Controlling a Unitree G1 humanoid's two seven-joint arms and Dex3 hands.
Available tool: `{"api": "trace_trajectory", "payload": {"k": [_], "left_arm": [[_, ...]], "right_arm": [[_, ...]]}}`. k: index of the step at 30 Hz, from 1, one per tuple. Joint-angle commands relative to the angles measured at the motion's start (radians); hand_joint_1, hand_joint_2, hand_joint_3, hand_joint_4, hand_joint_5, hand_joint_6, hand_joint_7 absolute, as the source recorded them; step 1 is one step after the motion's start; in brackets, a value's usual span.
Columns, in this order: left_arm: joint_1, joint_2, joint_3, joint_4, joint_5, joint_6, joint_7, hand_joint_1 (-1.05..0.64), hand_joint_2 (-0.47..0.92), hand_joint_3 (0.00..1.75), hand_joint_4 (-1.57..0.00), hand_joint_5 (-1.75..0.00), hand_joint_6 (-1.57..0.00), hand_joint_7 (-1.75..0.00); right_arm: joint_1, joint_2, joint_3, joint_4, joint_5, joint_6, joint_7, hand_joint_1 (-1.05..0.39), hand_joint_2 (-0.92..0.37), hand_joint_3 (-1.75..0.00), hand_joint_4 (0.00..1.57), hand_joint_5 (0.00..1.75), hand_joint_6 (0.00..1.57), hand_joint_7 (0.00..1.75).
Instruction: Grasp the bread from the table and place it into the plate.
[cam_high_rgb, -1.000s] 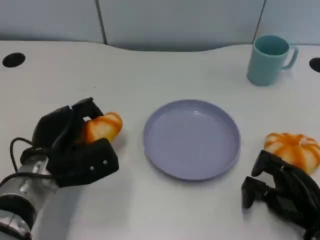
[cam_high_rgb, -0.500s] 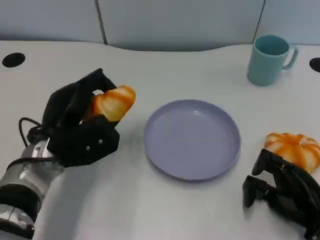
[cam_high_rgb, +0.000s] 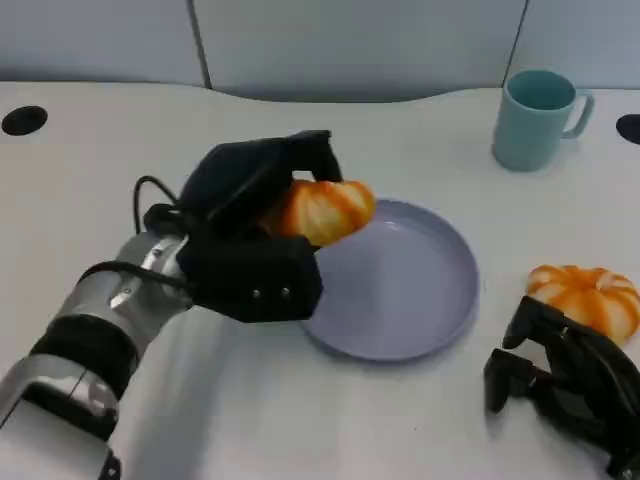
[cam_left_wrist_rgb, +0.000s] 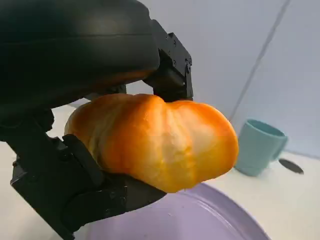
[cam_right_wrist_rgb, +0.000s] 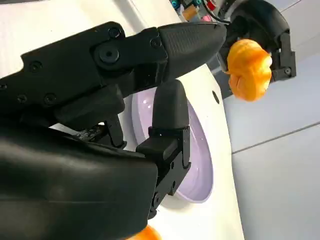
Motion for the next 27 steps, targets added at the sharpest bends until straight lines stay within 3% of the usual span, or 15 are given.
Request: {"api": "trace_trajectory", "payload": {"k": [1, 4, 6, 8, 16, 18, 22, 24, 27], "left_arm": [[-0.039, -0.006, -0.052, 0.037, 0.064, -0.035, 0.05, -0.26, 0.63, 1.04, -0.93, -1.75, -0.75, -1.75], [-0.06, -0.01, -0.095, 0.058, 0.123, -0.044, 0.107, -0.28, 0.63, 1.04, -0.95, -1.75, -0.77, -1.75], [-0.073, -0.015, -0.117, 0.072, 0.148, -0.043, 0.122, -0.33, 0.76, 0.83, -0.94, -1.75, -0.75, -1.75], [-0.086, -0.024, -0.131, 0.09, 0.162, -0.031, 0.118, -0.33, 0.79, 0.77, -0.94, -1.75, -0.74, -1.75], [-0.123, -0.032, -0.198, 0.145, 0.23, -0.016, 0.156, -0.27, 0.76, 0.81, -0.88, -1.75, -0.67, -1.75], [-0.123, -0.032, -0.192, 0.157, 0.213, -0.035, 0.127, -0.27, 0.71, 0.75, -0.79, -1.42, -0.68, -1.19], [-0.127, -0.031, -0.185, 0.17, 0.193, -0.043, 0.047, -0.33, 0.83, 0.4, -0.56, -1.0, -0.59, -0.4], [-0.128, -0.032, -0.169, 0.171, 0.164, -0.034, -0.034, -0.49, 0.9, 0.26, -0.37, -0.77, -0.47, -0.19], [-0.127, -0.03, -0.162, 0.157, 0.146, -0.01, -0.103, -0.67, 0.92, 0.29, -0.2, -0.59, -0.34, -0.08]], "right_arm": [[0.015, 0.0, -0.001, 0.014, -0.003, 0.004, -0.005, -0.52, -0.92, -0.21, 0.65, 1.75, 0.53, 1.57], [0.018, 0.001, 0.001, 0.009, -0.007, -0.003, -0.008, -0.52, -0.92, -0.21, 0.65, 1.75, 0.53, 1.57], [0.019, 0.0, 0.003, 0.008, -0.008, -0.005, -0.004, -0.53, -0.92, -0.22, 0.66, 1.75, 0.53, 1.58], [0.019, 0.002, 0.001, 0.008, -0.003, -0.004, 0.0, -0.52, -0.92, -0.22, 0.66, 1.75, 0.53, 1.59], [0.025, 0.006, 0.005, 0.0, -0.006, -0.015, 0.0, -0.52, -0.92, -0.23, 0.66, 1.75, 0.53, 1.61], [0.027, 0.005, 0.007, -0.004, -0.006, -0.01, 0.002, -0.52, -0.92, -0.23, 0.66, 1.75, 0.52, 1.61], [0.03, 0.003, 0.011, -0.012, -0.008, -0.008, 0.001, -0.52, -0.92, -0.23, 0.67, 1.75, 0.53, 1.61], [0.032, 0.003, 0.011, -0.015, -0.008, -0.005, -0.001, -0.53, -0.92, -0.22, 0.67, 1.75, 0.53, 1.61], [0.03, 0.003, 0.008, -0.005, -0.008, -0.02, 0.004, -0.53, -0.92, -0.23, 0.67, 1.75, 0.53, 1.61]]}}
